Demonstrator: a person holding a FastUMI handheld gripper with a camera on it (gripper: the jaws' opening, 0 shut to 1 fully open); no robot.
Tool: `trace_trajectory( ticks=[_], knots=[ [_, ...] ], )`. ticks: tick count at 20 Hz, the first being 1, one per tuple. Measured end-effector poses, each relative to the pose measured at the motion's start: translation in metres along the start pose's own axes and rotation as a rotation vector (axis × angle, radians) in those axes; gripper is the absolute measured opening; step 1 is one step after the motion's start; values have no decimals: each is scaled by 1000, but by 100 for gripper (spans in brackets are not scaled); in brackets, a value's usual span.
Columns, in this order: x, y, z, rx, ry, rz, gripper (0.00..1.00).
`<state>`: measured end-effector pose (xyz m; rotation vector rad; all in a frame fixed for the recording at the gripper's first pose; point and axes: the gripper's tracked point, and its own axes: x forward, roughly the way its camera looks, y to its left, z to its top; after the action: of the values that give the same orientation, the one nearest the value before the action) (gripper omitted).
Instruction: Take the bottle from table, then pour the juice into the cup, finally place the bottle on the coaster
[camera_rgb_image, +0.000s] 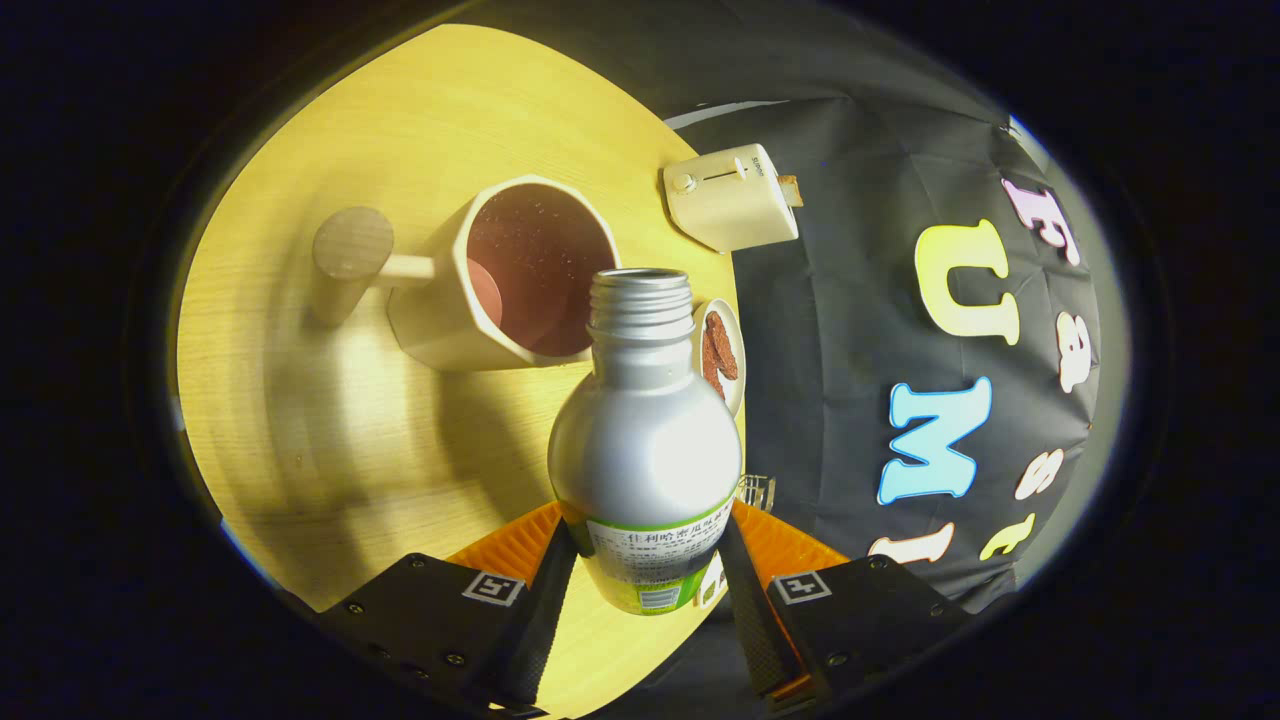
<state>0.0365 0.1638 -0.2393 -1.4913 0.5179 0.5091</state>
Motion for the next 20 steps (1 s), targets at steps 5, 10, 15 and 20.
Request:
trace_trajectory(
  ticks=[5,10,15,20],
  knots=[
    [1,-4,-2,-55,37,-6,75],
    [0,-7,-1,-124,63,-15,75],
    [-1,-8,0,-166,86,-10,75],
    [0,-12,-4,-212,125,-18,75]
  ],
)
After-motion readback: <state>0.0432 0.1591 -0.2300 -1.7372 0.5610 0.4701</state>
